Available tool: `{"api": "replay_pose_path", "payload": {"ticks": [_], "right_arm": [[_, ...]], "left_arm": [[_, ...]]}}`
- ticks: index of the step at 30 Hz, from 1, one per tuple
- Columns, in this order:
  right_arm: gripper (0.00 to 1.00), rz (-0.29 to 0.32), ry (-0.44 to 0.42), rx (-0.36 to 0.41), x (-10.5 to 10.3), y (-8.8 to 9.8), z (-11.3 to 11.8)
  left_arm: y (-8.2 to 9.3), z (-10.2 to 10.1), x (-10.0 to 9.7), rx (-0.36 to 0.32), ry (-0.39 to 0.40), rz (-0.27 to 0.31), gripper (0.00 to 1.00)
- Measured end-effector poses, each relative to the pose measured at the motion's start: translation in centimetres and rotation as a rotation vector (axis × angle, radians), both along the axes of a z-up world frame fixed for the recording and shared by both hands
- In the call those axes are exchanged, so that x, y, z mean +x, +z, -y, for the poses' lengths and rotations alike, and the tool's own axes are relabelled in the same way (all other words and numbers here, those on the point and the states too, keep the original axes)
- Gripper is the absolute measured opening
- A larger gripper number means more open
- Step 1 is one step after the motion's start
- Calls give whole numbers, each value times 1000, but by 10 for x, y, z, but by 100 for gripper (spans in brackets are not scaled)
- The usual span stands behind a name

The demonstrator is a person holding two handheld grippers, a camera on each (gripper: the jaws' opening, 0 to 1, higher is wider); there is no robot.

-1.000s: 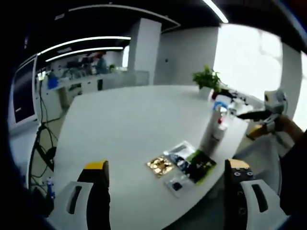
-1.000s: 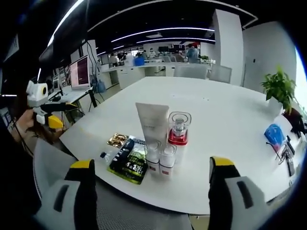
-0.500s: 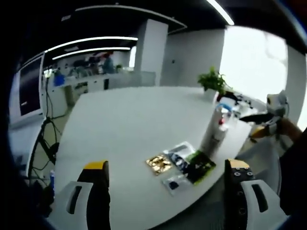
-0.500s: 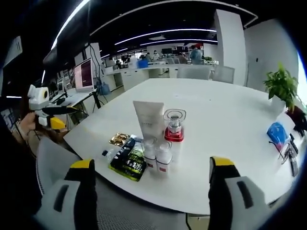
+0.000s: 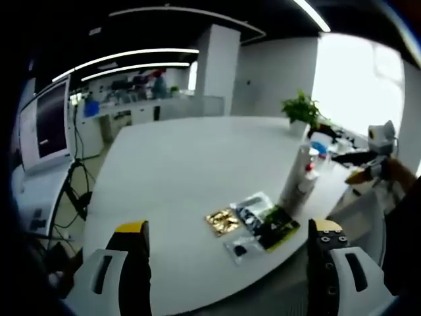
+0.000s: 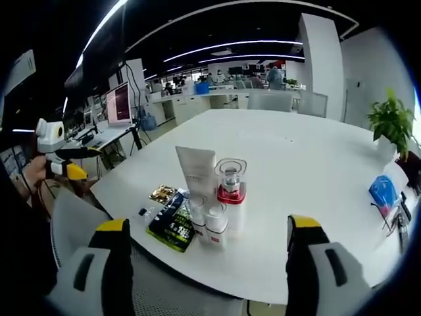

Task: Arrange the skincare products in the storage area until every visible bottle or jar stands upright without overlapping.

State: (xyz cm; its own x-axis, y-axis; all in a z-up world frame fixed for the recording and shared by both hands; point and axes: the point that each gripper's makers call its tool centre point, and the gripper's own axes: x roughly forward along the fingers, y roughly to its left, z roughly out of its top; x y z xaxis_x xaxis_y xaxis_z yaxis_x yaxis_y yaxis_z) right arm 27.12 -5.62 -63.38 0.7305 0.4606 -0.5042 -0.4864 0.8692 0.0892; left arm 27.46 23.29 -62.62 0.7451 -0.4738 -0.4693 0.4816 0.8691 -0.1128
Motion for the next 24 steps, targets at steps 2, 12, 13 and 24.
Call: {"api": "replay_pose_path", "payload": {"ticks": [2,12,13,24], "right_arm": [[99,-1,4,-4,-1,0,0],[99,-2,-21,-1,-2,-2,7],[99,-3,-25,-1,-2,-2,7],[99,-8,-43,0,1,-3,10]], "left_arm": [[-1,1,-2,5,-4,-5,97],[1,-1,9,-13,10,17,97],[3,1,10,-19,3,17,97],[2,4,17,-21,-7,4,97]]}}
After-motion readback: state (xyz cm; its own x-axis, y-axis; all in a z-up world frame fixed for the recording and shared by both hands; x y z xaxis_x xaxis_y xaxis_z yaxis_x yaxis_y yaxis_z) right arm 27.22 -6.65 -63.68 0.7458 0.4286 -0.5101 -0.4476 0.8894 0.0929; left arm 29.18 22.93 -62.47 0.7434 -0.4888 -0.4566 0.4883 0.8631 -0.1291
